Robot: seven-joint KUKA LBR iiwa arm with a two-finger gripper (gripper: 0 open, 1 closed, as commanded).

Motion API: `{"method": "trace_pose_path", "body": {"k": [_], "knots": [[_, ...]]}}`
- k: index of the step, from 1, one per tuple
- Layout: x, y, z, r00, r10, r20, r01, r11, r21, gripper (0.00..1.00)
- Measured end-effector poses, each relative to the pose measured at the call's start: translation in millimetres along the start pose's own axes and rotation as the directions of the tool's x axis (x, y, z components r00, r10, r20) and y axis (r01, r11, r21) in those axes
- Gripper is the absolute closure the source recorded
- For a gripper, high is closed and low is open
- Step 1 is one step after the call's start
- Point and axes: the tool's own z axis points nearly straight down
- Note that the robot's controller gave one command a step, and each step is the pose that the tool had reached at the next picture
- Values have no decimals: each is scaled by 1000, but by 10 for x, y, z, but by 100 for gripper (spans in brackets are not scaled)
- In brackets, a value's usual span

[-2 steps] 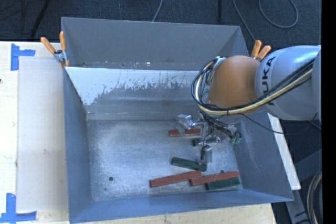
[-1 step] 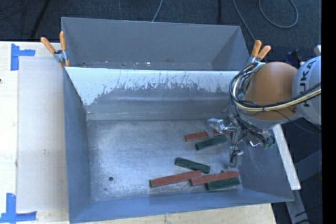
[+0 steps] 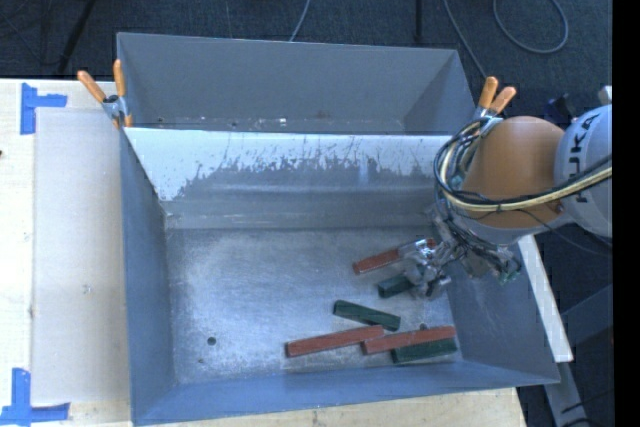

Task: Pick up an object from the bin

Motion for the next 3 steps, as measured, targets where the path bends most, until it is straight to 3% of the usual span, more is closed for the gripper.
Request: {"method": "trace_pose_path", "body": {"k": [1, 2, 3], "knots": [[12, 5, 16, 1000, 1, -3, -1, 1000, -2, 0], [5, 0, 5, 1000, 1, -1, -1, 1000, 0, 100], [-44, 395, -1460, 1000, -24, 3, 24, 1000, 1, 100]]}}
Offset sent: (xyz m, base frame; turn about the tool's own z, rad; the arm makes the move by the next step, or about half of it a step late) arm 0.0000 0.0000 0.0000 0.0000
